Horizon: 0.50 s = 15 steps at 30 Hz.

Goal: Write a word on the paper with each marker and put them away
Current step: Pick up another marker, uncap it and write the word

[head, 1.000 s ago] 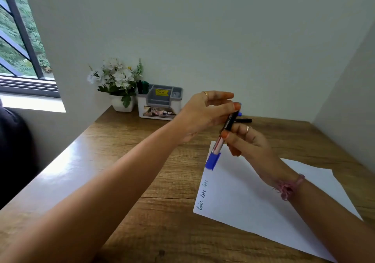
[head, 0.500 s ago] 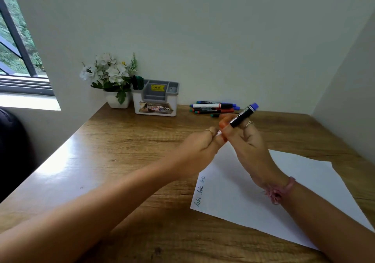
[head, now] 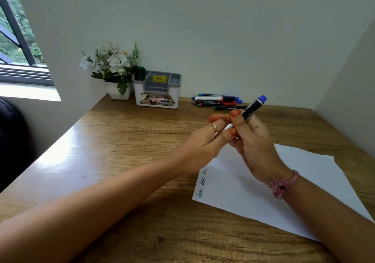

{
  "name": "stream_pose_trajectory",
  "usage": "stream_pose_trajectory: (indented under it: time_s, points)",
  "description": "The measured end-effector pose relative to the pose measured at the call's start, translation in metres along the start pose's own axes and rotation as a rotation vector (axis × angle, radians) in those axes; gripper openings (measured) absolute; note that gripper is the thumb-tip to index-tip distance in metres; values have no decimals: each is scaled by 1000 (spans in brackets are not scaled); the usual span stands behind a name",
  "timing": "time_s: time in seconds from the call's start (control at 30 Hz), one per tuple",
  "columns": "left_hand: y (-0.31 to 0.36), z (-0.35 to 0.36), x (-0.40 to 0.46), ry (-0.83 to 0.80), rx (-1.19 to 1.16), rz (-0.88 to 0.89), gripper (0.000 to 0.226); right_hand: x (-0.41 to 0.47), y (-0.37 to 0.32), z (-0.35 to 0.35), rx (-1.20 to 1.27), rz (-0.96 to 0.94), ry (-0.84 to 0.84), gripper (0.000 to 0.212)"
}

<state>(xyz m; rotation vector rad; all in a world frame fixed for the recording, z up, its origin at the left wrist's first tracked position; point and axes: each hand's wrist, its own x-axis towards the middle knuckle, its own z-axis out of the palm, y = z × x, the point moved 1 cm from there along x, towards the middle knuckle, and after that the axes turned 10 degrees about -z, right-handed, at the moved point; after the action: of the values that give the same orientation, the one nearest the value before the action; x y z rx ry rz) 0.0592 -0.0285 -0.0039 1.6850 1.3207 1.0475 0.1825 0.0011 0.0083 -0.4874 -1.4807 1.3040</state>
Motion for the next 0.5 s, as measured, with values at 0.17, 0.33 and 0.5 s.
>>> stream_pose_trajectory:
  time_s: [0.17, 0.33, 0.5]
  points:
    - [-2, -13, 3, -110, 112, -93, 48, 3, -3, -3, -32, -27, 65, 31]
    - [-20, -44, 5, -87, 330, -125, 67, 11, -4, -16, 154, 51, 231, 29]
    - [-44, -62, 13, -112, 709, -24, 38, 13, 8, -22, 136, 217, 172, 20]
